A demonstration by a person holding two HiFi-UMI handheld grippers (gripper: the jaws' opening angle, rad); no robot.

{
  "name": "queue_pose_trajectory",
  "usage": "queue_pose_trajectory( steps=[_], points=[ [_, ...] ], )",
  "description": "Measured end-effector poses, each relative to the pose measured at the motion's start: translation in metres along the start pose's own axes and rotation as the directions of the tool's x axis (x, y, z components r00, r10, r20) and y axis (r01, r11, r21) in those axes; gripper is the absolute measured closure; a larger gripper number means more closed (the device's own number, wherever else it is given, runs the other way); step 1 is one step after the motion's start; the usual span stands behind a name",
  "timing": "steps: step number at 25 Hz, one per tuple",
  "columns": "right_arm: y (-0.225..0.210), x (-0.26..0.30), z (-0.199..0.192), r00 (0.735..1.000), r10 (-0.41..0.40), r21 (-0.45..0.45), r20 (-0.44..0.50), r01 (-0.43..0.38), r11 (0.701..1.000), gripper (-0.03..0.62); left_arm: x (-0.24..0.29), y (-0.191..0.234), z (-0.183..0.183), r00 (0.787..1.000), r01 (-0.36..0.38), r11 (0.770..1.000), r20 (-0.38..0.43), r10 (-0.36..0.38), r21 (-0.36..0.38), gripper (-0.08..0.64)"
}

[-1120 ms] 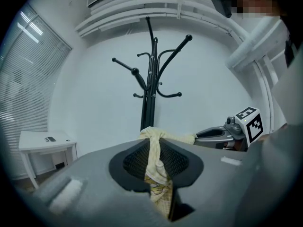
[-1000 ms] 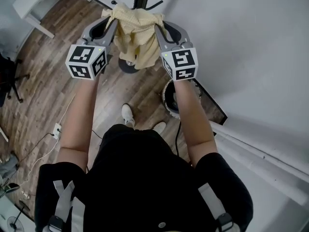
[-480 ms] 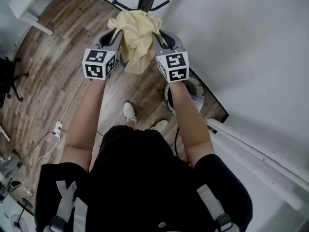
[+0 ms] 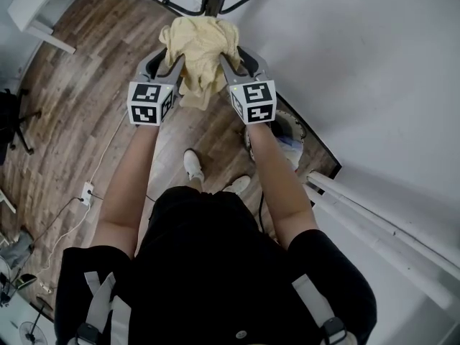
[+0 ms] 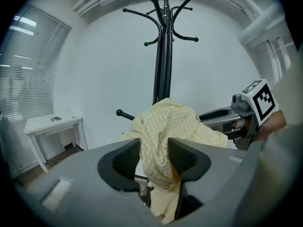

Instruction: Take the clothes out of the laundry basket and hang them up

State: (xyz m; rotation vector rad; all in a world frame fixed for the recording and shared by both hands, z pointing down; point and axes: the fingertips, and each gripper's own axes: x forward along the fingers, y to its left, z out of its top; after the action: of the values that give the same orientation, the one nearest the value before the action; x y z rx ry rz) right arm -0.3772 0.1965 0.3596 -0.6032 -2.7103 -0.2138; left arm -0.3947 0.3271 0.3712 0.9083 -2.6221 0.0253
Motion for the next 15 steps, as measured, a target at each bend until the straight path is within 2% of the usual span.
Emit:
queue_pose_trajectory(
  steps=[2,7,15],
  points=[
    [-0.001,-0.001,-0.001,1.0,0.0,0.024,0.003,0.0,1.0,0.365,-0.002,0.0,0.0,1.0,0.006,1.0,0.002,-0.006,0.008,0.342],
    [-0.004,-0.014,0.001,1.0,0.005,0.039,0.018,-0.006,0.999,0.281,-0.016,0.0,0.005,0.999,0.006,1.0,0.033,-0.006,0.002,0.256],
    [-0.003,-0.039,0.018,0.998,0.011,0.024,0.065,-0.013,1.0,0.268,-0.039,-0.005,0.026,0.995,-0.015,1.0,0.097,0.014,0.01,0.247]
  ],
)
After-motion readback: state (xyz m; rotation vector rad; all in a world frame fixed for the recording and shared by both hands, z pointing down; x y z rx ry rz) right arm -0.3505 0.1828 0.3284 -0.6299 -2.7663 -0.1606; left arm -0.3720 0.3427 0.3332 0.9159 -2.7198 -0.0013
